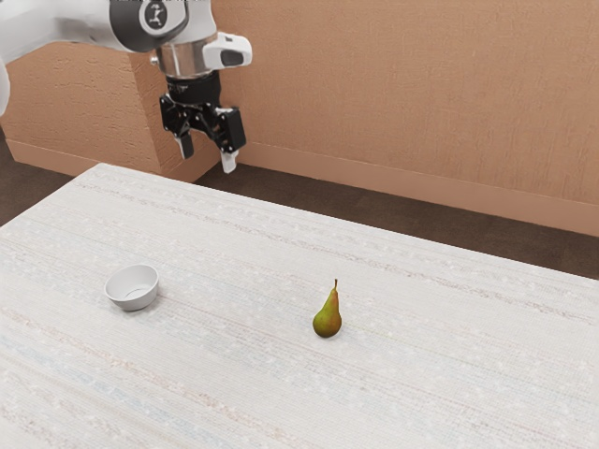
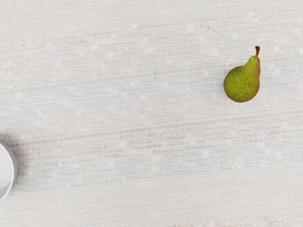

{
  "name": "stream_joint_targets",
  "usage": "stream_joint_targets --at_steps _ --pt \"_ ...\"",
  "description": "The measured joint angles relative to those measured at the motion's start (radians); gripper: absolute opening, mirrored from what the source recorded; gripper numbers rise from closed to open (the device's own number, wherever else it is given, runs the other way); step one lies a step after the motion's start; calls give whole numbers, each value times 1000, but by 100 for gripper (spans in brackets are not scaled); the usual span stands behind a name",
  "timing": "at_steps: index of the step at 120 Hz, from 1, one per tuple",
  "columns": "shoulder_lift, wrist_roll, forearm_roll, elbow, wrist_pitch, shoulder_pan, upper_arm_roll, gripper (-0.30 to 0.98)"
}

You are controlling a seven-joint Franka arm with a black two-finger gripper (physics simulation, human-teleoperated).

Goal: Place the pear in the bowl.

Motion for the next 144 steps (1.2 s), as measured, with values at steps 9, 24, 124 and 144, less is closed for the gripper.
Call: stream_joint_targets --at_steps 9,24,124,144 --pt "-2 1 0 -5 6 -1 1 69" --pt "-9 3 -4 -7 14 -1 -3 69" --pt "321 100 -327 -191 471 -2 -88 69" --pt "308 217 -390 -306 637 -5 -88 69"
